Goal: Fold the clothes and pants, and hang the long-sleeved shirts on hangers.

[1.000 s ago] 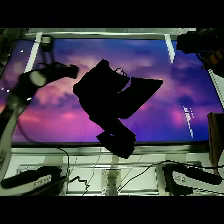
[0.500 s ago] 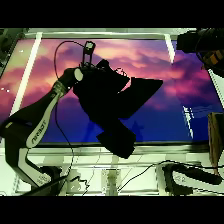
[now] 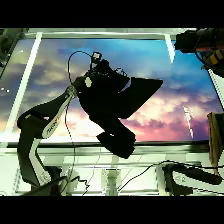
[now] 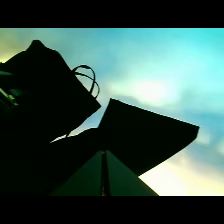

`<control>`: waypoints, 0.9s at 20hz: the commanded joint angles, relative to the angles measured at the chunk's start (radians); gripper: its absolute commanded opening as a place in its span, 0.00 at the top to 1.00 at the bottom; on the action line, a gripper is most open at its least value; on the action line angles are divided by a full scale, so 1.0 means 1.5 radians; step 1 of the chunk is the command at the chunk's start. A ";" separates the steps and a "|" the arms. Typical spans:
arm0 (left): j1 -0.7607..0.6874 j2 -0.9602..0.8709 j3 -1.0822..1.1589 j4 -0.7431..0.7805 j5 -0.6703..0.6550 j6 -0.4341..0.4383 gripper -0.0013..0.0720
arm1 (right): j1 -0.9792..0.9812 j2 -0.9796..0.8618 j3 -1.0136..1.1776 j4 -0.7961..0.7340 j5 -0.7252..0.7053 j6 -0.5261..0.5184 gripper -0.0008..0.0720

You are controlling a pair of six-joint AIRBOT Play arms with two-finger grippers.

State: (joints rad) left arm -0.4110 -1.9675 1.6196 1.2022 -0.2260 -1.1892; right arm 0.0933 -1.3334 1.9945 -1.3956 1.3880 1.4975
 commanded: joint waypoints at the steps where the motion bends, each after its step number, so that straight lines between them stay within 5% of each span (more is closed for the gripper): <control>1: 0.003 -0.014 0.001 0.001 0.025 0.000 0.86 | 0.001 -0.001 0.000 0.008 0.000 0.001 0.98; 2: 0.005 -0.010 0.001 0.001 0.038 0.000 0.96 | 0.001 -0.001 0.000 0.007 0.000 0.000 0.98; 7: 0.006 0.052 0.004 0.010 0.094 0.008 0.96 | 0.001 -0.001 0.000 -0.014 0.002 0.000 0.98; 12: 0.015 0.117 0.004 0.082 0.048 -0.012 0.95 | 0.000 -0.001 0.000 -0.022 0.022 0.000 0.98; 13: 0.015 0.108 0.004 0.081 0.005 -0.018 0.74 | 0.000 -0.001 0.000 -0.022 0.022 0.000 0.98; 14: 0.015 0.093 0.004 0.081 -0.041 -0.018 0.22 | 0.000 -0.001 0.000 -0.022 0.022 0.000 0.98; 15: 0.014 0.078 0.004 0.081 -0.074 -0.035 0.04 | 0.000 -0.001 0.000 -0.022 0.022 0.000 0.98; 18: 0.017 0.030 0.004 0.081 -0.081 -0.124 0.04 | 0.000 -0.001 0.000 -0.022 0.023 0.000 0.98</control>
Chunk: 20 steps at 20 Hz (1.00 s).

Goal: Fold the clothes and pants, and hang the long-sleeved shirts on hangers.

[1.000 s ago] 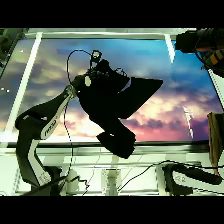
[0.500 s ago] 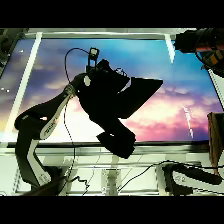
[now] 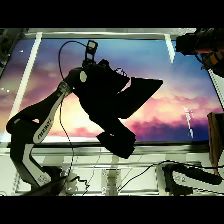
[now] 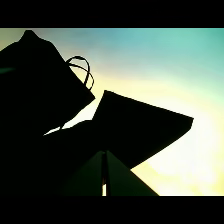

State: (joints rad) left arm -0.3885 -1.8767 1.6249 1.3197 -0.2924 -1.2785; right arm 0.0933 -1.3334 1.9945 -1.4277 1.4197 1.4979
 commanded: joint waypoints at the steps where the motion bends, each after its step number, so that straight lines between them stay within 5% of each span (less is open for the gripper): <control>1: 0.003 -0.044 0.000 0.004 -0.019 -0.065 0.04 | 0.000 -0.001 0.000 -0.001 0.002 0.000 0.98; 4: 0.001 -0.061 0.000 0.025 0.088 -0.063 0.09 | 0.000 -0.001 0.000 0.004 0.001 0.000 0.98; 9: -0.010 -0.087 0.003 0.036 0.107 -0.063 0.18 | 0.001 -0.001 0.000 0.012 0.001 0.000 0.98; 10: -0.011 -0.087 0.004 0.044 0.111 -0.063 0.29 | 0.001 -0.001 0.000 0.012 0.002 0.000 0.98; 12: -0.007 -0.087 0.004 0.046 0.113 -0.063 0.81 | 0.001 -0.001 0.000 0.012 0.001 0.000 0.98; 13: -0.005 -0.087 0.005 0.046 0.114 -0.062 0.96 | 0.001 -0.001 0.000 0.011 0.001 0.000 0.98; 20: -0.006 -0.012 0.026 0.173 0.136 -0.061 0.96 | 0.001 -0.001 0.000 0.010 -0.002 0.000 0.98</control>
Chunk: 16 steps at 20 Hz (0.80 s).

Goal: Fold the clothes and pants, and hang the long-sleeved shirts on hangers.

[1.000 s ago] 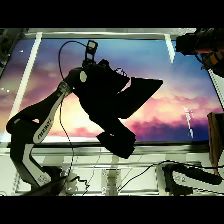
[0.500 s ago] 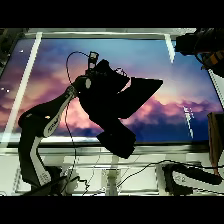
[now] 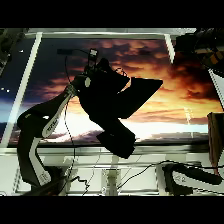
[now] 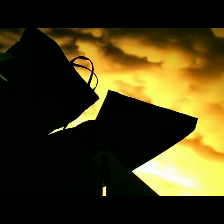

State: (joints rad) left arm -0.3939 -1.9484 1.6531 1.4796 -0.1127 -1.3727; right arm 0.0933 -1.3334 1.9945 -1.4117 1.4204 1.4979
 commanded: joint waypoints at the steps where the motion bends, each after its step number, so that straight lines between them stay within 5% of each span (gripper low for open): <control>1: -0.002 0.060 0.008 0.084 0.018 0.003 0.96 | 0.001 -0.001 0.000 -0.002 -0.003 0.000 0.98; 5: 0.008 0.174 0.007 0.181 -0.040 0.003 0.96 | 0.000 -0.001 0.000 -0.053 -0.012 -0.011 0.98; 9: 0.054 0.279 0.007 0.271 -0.298 -0.011 0.96 | 0.000 -0.001 -0.007 -0.085 0.005 -0.118 0.98; 13: 0.164 0.352 0.007 0.363 -0.520 -0.177 0.96 | -0.014 -0.001 -0.075 -0.094 0.005 -0.120 0.98; 16: 0.261 0.377 0.005 0.357 -0.609 -0.205 0.96 | -0.051 -0.001 -0.152 -0.092 -0.001 -0.120 0.98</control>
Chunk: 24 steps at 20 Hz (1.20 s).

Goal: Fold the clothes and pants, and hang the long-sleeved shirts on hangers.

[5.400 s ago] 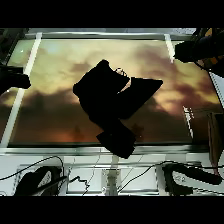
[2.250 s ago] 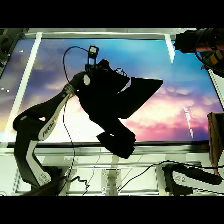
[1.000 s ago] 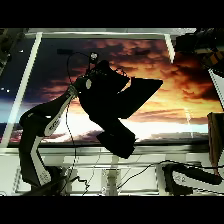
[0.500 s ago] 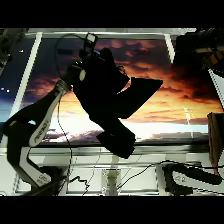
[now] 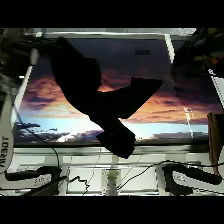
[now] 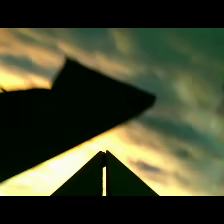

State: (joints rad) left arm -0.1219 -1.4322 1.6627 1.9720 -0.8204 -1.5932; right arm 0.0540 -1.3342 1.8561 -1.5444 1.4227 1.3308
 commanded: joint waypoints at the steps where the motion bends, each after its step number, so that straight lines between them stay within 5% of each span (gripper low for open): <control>1: 0.108 0.034 -0.002 0.028 -0.169 -0.058 0.96 | -0.040 0.000 -0.091 -0.003 -0.010 -0.009 0.98; 8: 0.174 0.047 -0.137 0.004 -0.234 -0.055 0.96 | -0.102 -0.001 -0.342 0.138 -0.180 -0.003 0.96; 9: 0.174 0.047 -0.169 0.004 -0.234 -0.056 0.96 | -0.102 -0.001 -0.366 0.153 -0.223 0.007 0.85; 10: 0.174 0.047 -0.198 0.004 -0.234 -0.058 0.96 | -0.102 -0.002 -0.386 0.155 -0.265 0.039 0.59; 11: 0.174 0.047 -0.225 0.004 -0.234 -0.058 0.96 | -0.102 -0.010 -0.397 0.157 -0.296 0.076 0.44; 16: 0.172 0.047 -0.306 0.001 -0.232 -0.068 0.96 | -0.097 -0.098 -0.383 0.313 -0.376 0.100 0.36; 24: 0.172 0.047 -0.309 0.001 -0.219 -0.072 0.96 | -0.092 -0.315 -0.224 0.271 -0.414 0.244 0.36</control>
State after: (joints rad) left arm 0.1356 -1.3628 1.2041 1.9736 -1.1633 -1.6997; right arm -0.0841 -1.7016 1.4433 -1.1343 0.8215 1.6001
